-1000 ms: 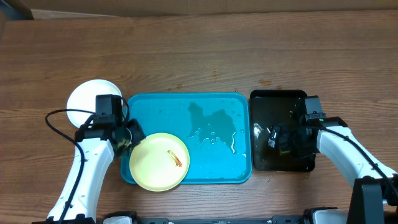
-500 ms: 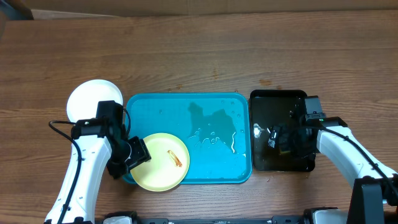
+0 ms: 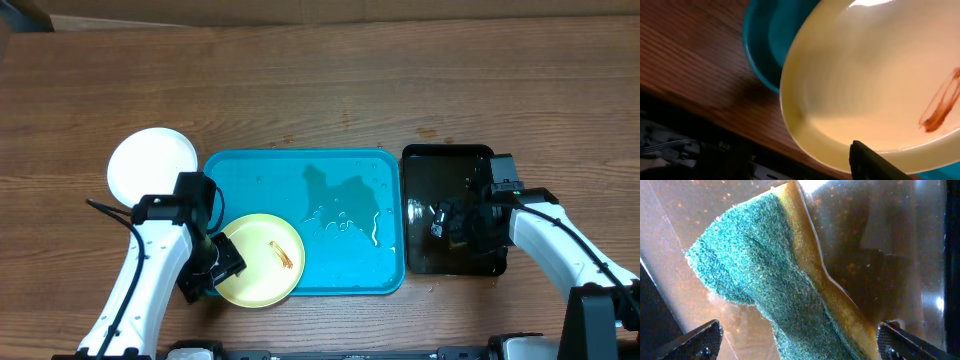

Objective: Clean dirty plates on tray and stack at the side
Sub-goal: 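Hold the yellow plate rim with the left gripper, sliding it upward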

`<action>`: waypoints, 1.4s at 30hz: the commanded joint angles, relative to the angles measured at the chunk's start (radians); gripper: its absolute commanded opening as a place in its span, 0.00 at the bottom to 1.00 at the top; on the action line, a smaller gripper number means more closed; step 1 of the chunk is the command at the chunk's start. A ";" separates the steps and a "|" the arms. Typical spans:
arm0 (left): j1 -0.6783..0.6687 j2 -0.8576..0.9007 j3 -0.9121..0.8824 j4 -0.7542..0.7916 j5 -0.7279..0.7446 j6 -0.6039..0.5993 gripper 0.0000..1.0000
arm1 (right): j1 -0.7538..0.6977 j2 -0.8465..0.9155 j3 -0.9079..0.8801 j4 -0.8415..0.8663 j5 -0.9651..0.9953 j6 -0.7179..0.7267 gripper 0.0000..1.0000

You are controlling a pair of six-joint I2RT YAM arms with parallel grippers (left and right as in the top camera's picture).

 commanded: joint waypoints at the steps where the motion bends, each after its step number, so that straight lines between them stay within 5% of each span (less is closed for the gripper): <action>1: -0.001 -0.007 -0.051 0.055 -0.013 -0.085 0.61 | 0.003 0.003 -0.006 0.005 0.002 -0.003 1.00; 10: -0.001 -0.007 -0.176 0.179 0.024 -0.073 0.56 | 0.003 0.003 -0.006 0.005 0.002 -0.003 1.00; 11: -0.001 -0.007 -0.179 0.179 0.023 -0.073 0.50 | 0.003 0.003 -0.006 0.006 0.002 -0.003 1.00; 13: -0.001 -0.007 -0.175 0.190 0.024 -0.060 0.19 | 0.003 0.003 -0.006 0.005 0.002 -0.003 1.00; 17: -0.001 -0.007 -0.115 0.200 0.026 0.029 0.04 | 0.003 0.003 -0.005 0.005 0.002 -0.003 1.00; 25: -0.001 -0.007 0.103 0.245 -0.154 0.077 0.04 | 0.003 0.003 -0.006 0.005 0.002 -0.003 1.00; 42: -0.001 0.096 0.061 0.382 -0.171 0.135 0.04 | 0.003 0.003 -0.006 0.006 0.002 -0.003 1.00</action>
